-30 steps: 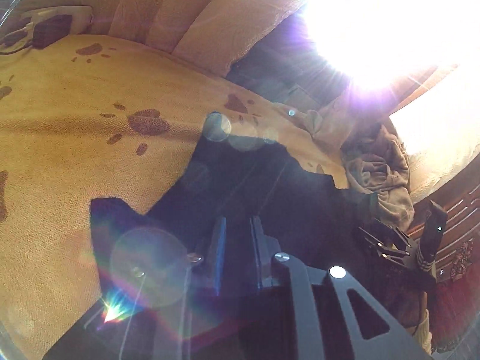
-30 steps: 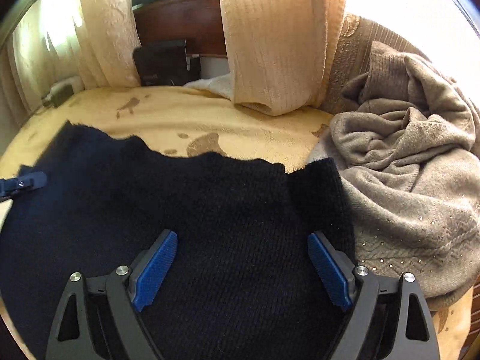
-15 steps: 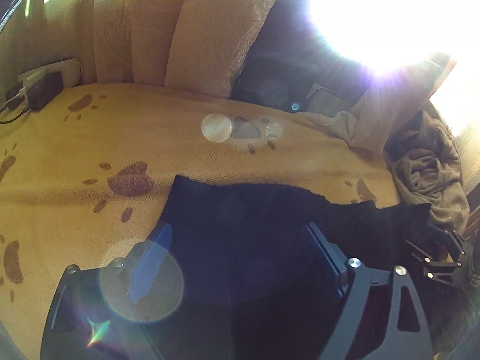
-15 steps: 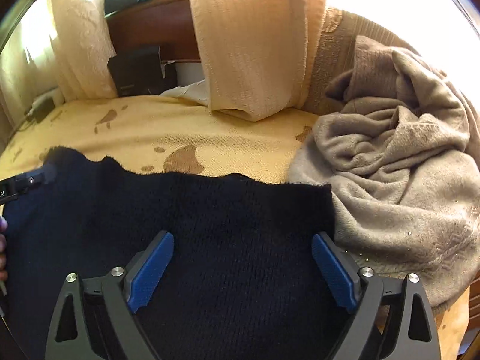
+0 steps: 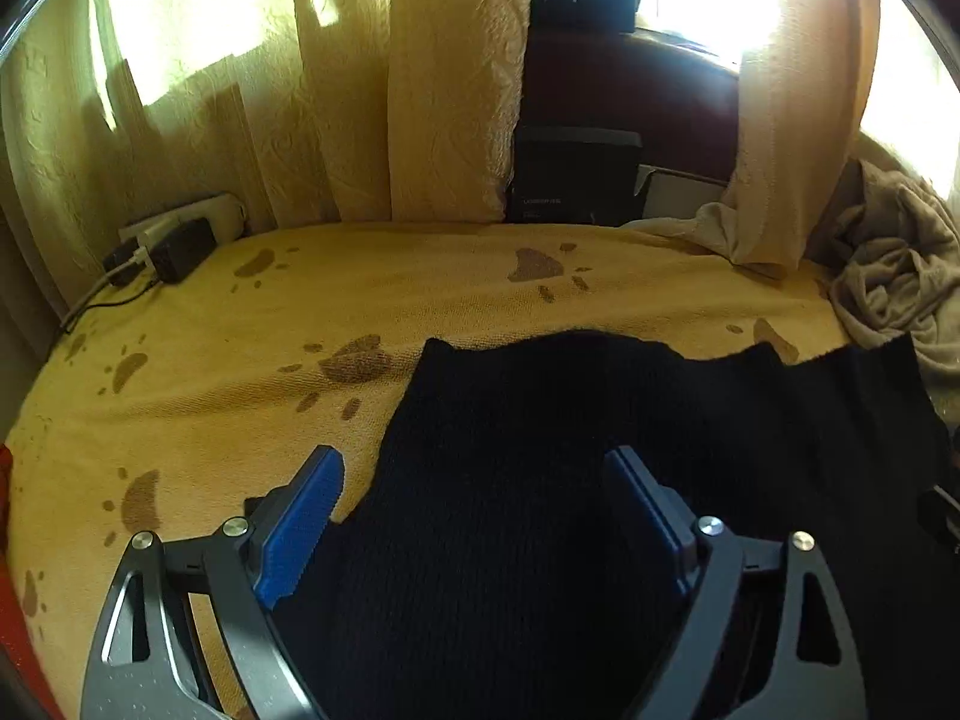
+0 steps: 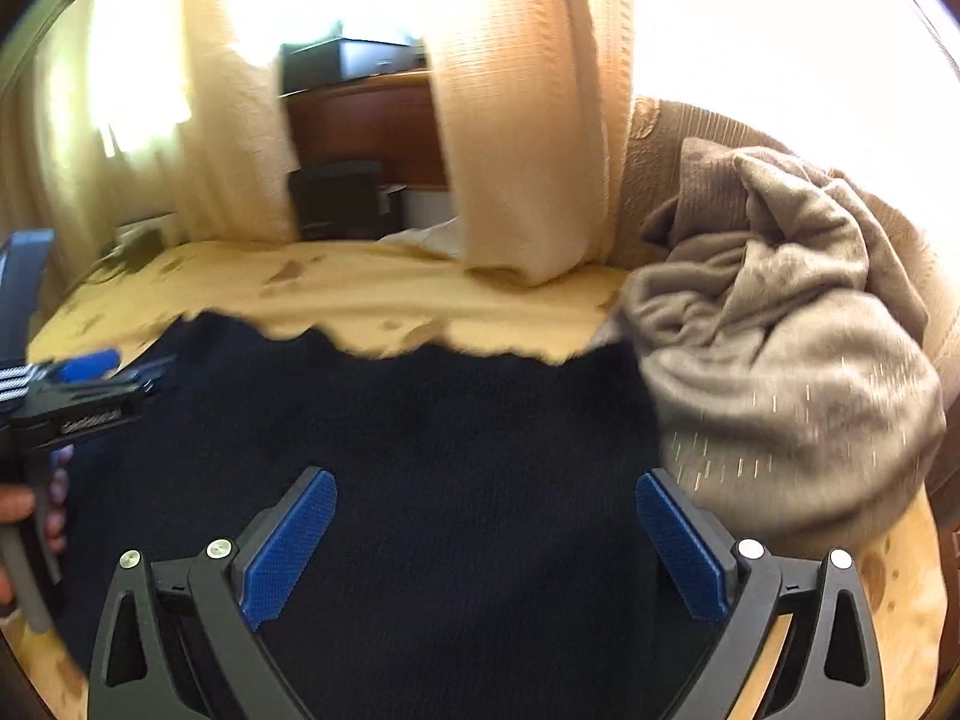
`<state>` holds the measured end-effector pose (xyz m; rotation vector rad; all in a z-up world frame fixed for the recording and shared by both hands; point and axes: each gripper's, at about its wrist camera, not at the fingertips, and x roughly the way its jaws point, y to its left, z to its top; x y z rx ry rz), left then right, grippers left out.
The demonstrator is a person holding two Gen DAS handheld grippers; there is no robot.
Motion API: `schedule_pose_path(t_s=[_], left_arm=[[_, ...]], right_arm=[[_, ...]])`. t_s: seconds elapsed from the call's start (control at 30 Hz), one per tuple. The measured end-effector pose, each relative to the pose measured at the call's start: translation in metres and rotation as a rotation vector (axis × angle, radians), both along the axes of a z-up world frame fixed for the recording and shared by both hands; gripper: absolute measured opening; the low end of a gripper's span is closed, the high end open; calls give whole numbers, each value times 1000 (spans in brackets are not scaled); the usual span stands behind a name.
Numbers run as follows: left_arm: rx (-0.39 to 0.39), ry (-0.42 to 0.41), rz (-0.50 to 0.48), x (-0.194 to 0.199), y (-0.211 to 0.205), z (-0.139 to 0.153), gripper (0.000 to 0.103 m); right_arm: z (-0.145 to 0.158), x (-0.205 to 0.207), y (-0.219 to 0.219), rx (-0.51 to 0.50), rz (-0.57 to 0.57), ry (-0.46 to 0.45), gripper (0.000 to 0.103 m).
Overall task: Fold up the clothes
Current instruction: 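Lay the sweater end down and open both grippers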
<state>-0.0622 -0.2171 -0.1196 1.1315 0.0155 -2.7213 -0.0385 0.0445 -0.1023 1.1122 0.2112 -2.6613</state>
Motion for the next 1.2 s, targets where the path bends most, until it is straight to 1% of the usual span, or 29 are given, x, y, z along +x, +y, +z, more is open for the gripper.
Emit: schedule_pose_path(t_s=[0.07, 0.13, 0.2, 0.27, 0.5, 0.7, 0.8, 0.97, 1.07, 1.17, 1.2], left_arm=[[-41, 13, -9, 10, 7, 2, 92], [-73, 14, -16, 16, 14, 3, 96], [-106, 15, -18, 22, 19, -1, 102], [-139, -9, -14, 23, 22, -7, 102], [-122, -30, 1, 25, 16, -4, 102], [-128, -43, 10, 24, 18, -5, 102], [-100, -48, 10, 32, 17, -3, 102], [-47, -64, -14, 56, 13, -1, 102], [4, -66, -25, 66, 3, -3, 102], [97, -80, -28, 68, -10, -6, 102], [123, -85, -29, 68, -13, -6, 103]], right_arm=[[-10, 7, 0, 14, 12, -27, 102], [-20, 13, 0, 33, 22, -55, 102], [-28, 15, 7, -8, 30, -71, 102], [-31, 15, 12, -33, 43, -73, 102], [-34, 16, 13, -42, 52, -76, 102], [-33, 16, 15, -49, 52, -74, 102], [-27, 23, 20, -77, 21, -65, 102], [-11, 67, 36, -134, 2, -36, 102], [-23, 84, 39, -54, 30, -72, 102], [-35, 94, 39, 35, 91, -83, 102], [-35, 96, 43, 32, 95, -88, 102]])
